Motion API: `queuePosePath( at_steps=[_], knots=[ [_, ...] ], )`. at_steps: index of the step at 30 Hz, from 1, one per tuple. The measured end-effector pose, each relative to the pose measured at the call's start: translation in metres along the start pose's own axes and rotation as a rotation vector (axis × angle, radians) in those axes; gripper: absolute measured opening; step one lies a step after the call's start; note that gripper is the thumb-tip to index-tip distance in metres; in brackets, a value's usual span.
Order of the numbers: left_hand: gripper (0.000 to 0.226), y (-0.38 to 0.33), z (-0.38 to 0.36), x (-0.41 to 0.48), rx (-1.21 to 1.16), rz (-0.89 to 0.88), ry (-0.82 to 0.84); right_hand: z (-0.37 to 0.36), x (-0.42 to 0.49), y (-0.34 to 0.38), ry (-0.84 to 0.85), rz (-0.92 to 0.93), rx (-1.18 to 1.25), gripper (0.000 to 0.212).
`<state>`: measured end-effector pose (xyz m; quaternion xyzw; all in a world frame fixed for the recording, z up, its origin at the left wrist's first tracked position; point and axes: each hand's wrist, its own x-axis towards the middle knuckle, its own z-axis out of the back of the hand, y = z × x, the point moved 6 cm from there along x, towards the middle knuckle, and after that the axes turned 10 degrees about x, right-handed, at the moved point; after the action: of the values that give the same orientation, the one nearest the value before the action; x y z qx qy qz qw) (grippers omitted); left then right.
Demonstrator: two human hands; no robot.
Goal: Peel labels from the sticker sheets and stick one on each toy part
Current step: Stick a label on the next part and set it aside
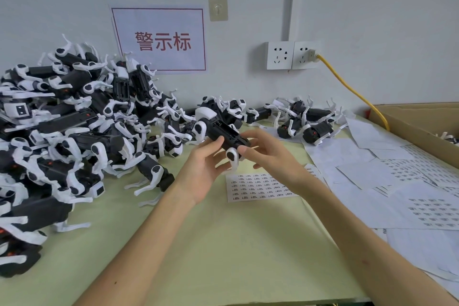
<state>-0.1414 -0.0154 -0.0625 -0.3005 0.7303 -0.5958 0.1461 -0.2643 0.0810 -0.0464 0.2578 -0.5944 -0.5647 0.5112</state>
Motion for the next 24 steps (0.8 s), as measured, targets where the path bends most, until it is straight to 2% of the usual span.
queuePosePath(
  at_steps=[1, 4, 6, 9, 12, 14, 16, 19, 24],
  knots=[
    [0.024, 0.000, -0.001, 0.000, -0.016, 0.013, 0.004, 0.001, 0.000, -0.001, -0.011, 0.003, -0.001, 0.045],
    [0.038, 0.000, 0.000, -0.001, -0.023, 0.015, 0.002, 0.003, 0.000, -0.001, -0.031, 0.032, 0.016, 0.044],
    [0.035, -0.001, -0.001, 0.000, -0.039, -0.005, 0.008, 0.004, 0.001, -0.001, -0.046, 0.052, 0.018, 0.043],
    [0.039, -0.001, 0.003, 0.003, -0.119, -0.024, -0.056, 0.011, 0.004, -0.005, -0.095, 0.042, -0.032, 0.025],
    [0.026, 0.001, 0.016, 0.008, -0.117, -0.016, -0.165, 0.015, 0.005, -0.018, -0.037, -0.039, -0.358, 0.022],
    [0.022, 0.003, 0.024, 0.009, -0.076, 0.001, -0.237, 0.008, 0.002, -0.033, 0.116, -0.139, -0.698, 0.035],
    [0.026, 0.005, 0.029, 0.008, -0.016, 0.026, -0.302, 0.004, 0.000, -0.042, 0.199, -0.206, -0.871, 0.042],
    [0.028, 0.008, 0.034, 0.005, 0.112, 0.052, -0.394, 0.005, 0.003, -0.041, 0.203, -0.214, -0.813, 0.038],
    [0.050, 0.008, 0.036, 0.004, 0.247, 0.051, -0.474, 0.005, 0.003, -0.034, 0.139, -0.163, -0.640, 0.026]
  ],
)
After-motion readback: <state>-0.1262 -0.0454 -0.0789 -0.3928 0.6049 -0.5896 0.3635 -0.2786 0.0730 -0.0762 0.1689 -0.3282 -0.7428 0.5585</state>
